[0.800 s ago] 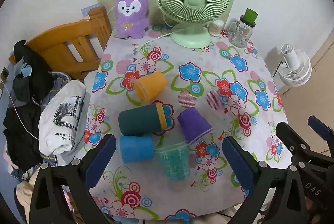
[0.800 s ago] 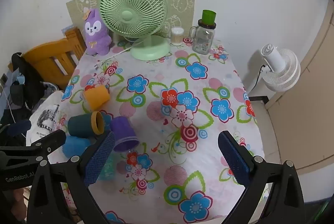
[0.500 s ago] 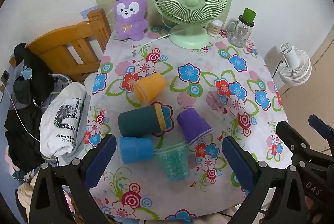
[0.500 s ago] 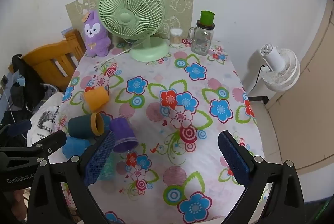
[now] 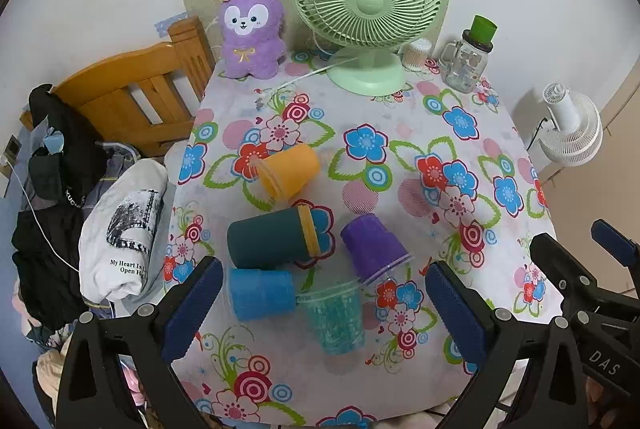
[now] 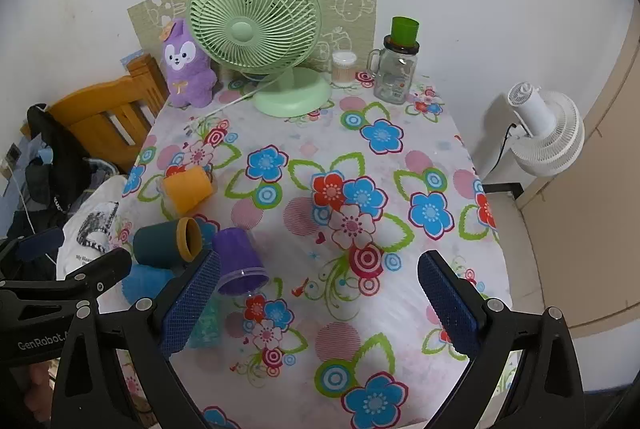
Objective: Flip cup upside down
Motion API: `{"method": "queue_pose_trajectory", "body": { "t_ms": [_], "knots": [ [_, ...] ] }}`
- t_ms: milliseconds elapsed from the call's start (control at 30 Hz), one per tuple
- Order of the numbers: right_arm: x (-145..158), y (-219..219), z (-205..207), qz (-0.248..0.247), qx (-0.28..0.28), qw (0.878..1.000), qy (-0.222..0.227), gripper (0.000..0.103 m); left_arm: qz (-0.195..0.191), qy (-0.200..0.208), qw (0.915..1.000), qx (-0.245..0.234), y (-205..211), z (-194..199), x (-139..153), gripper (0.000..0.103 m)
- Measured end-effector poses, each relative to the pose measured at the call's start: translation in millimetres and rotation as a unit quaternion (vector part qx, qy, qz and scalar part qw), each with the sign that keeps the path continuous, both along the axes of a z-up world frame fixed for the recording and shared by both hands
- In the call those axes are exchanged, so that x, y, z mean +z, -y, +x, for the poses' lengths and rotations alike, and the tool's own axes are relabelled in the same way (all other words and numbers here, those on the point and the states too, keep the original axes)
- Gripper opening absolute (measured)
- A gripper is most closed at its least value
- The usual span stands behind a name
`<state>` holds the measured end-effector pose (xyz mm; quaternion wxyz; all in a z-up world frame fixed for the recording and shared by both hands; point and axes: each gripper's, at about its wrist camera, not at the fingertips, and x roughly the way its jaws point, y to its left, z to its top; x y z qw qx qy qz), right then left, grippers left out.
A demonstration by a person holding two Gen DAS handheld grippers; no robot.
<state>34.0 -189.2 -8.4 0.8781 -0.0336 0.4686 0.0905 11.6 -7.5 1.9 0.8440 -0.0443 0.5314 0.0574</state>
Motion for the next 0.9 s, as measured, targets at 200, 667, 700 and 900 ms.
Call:
{"method": "queue_pose_trajectory", "body": {
  "t_ms": [200,667,700,900],
  "knots": [
    [-1,-3,6,-0.001,0.003,1.0,-0.001,0.101,0.004,0.004,1.0,0.004,-5,4,1,0.102],
    [-8,-11,22,-0.004,0.0,1.0,-0.015,0.101,0.01,-0.004,0.9999,-0.012,-10,20,-7,0.102],
    [-9,-12,24,-0.004,0.001,1.0,-0.017,0.101,0.01,-0.005,0.9998,-0.014,-12,22,-8,0.102],
    [-17,-24,39,0.005,0.019,0.999,-0.028,0.101,0.021,-0.017,0.9992,-0.028,-22,39,-20,0.102]
  ]
}}
